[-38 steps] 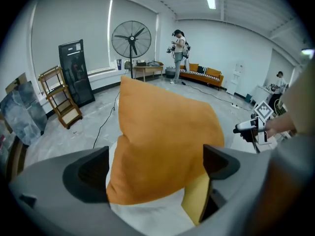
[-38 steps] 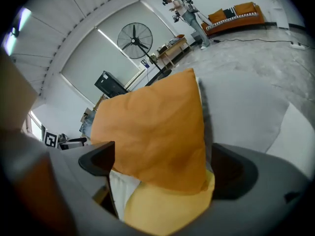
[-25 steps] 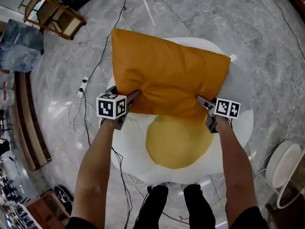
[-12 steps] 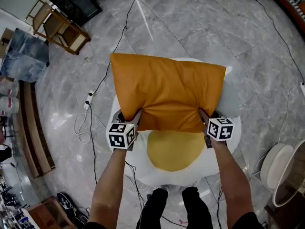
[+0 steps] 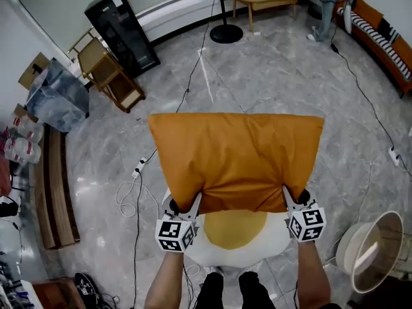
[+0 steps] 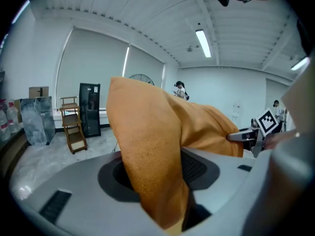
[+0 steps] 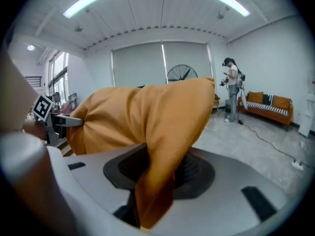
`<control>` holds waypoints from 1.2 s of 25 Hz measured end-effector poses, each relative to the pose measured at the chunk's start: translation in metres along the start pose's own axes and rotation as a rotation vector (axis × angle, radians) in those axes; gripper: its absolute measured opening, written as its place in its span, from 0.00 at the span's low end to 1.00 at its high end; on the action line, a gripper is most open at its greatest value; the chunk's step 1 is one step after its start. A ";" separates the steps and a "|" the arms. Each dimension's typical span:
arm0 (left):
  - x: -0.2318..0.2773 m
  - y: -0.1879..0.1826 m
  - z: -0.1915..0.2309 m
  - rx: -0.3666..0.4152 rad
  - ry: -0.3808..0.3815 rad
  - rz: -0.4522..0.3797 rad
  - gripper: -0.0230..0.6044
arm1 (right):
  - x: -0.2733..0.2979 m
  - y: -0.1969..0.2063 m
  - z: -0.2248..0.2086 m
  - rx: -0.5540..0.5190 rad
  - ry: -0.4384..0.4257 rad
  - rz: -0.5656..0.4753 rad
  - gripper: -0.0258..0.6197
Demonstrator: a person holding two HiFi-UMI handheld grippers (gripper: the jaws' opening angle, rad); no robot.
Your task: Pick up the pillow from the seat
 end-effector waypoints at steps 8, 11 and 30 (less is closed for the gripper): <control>-0.139 -0.058 -0.045 -0.041 0.009 -0.127 0.42 | -0.143 -0.078 0.050 -0.096 0.032 -0.129 0.28; -0.172 -0.065 -0.059 -0.068 0.016 -0.164 0.42 | -0.178 -0.095 0.060 -0.109 0.048 -0.162 0.28; -0.239 -0.088 -0.065 -0.057 0.054 -0.251 0.42 | -0.254 -0.124 0.101 -0.123 0.092 -0.284 0.26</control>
Point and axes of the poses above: the fingertips, and each gripper's own axes: x forward along the fingers, z to its left, y out of its underside, the point moved 10 cm from there along -x, backward along the fingers, and after that the axes turned 9 degrees about z, right-handed, at the moved point
